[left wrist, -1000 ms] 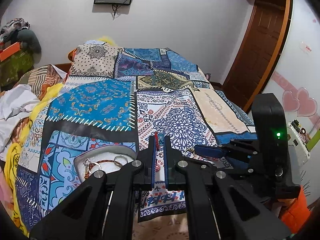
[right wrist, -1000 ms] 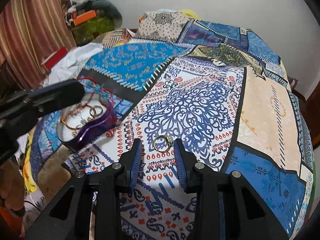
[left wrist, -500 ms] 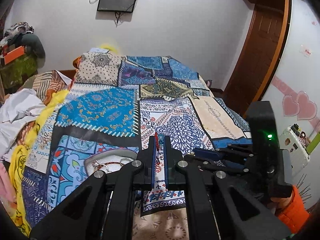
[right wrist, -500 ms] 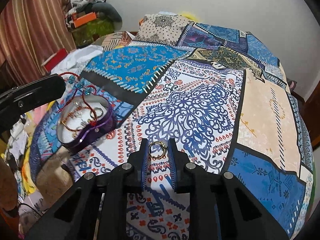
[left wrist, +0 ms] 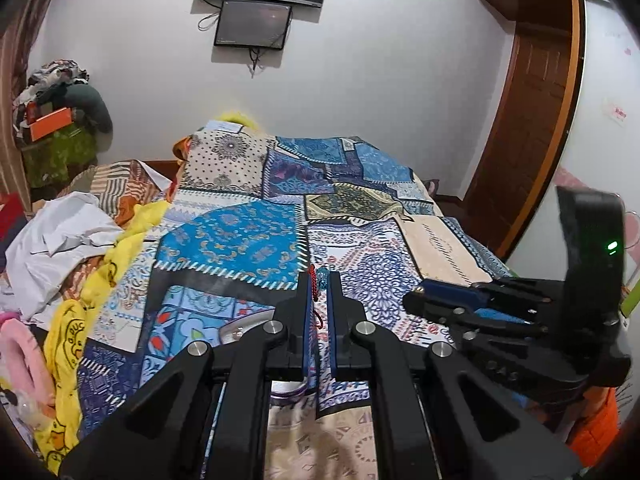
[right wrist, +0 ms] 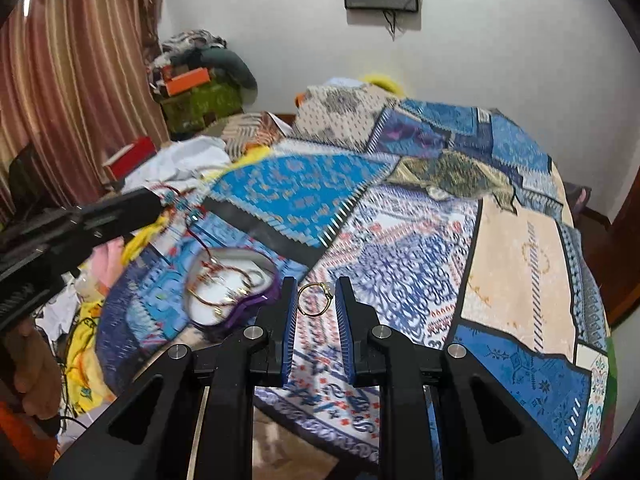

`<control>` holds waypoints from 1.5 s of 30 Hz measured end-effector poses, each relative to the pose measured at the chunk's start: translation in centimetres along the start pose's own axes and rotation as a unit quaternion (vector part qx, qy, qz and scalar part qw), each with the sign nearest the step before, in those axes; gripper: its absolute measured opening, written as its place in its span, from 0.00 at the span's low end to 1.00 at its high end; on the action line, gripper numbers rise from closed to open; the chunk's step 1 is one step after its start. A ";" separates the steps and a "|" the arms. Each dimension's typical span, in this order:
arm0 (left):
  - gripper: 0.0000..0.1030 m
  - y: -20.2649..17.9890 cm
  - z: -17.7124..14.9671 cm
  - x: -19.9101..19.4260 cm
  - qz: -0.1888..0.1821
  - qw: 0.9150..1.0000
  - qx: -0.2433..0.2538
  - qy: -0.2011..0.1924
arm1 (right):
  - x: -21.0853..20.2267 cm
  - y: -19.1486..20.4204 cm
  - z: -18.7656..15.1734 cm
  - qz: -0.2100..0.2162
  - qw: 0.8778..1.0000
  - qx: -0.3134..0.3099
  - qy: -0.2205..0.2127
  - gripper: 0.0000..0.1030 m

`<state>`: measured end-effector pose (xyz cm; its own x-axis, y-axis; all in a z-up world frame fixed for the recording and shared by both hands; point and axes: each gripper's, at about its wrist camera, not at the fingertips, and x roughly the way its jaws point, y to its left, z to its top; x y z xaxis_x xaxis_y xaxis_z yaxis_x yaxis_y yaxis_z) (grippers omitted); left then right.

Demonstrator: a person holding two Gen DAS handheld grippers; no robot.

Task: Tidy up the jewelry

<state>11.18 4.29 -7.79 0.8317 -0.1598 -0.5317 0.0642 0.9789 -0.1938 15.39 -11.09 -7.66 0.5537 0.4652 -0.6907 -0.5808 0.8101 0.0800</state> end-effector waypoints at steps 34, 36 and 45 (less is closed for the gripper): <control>0.05 5.7 -3.8 5.4 -0.017 0.995 -0.044 0.083 | 6.7 5.3 -0.8 0.072 0.995 -0.027 0.064 0.17; 0.05 5.9 -4.0 5.7 -0.020 0.995 -0.048 0.088 | 7.0 5.4 -1.0 0.075 0.994 -0.029 0.069 0.17; 0.05 6.5 -4.2 6.3 -0.021 0.993 -0.060 0.095 | 8.2 5.6 -1.0 0.068 0.994 -0.030 0.079 0.17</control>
<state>14.49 9.13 -15.83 0.7093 -0.2318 -0.6657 0.0210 0.9509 -0.3088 16.07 -3.05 -13.64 0.3686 0.5036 -0.7814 -0.6814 0.7182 0.1414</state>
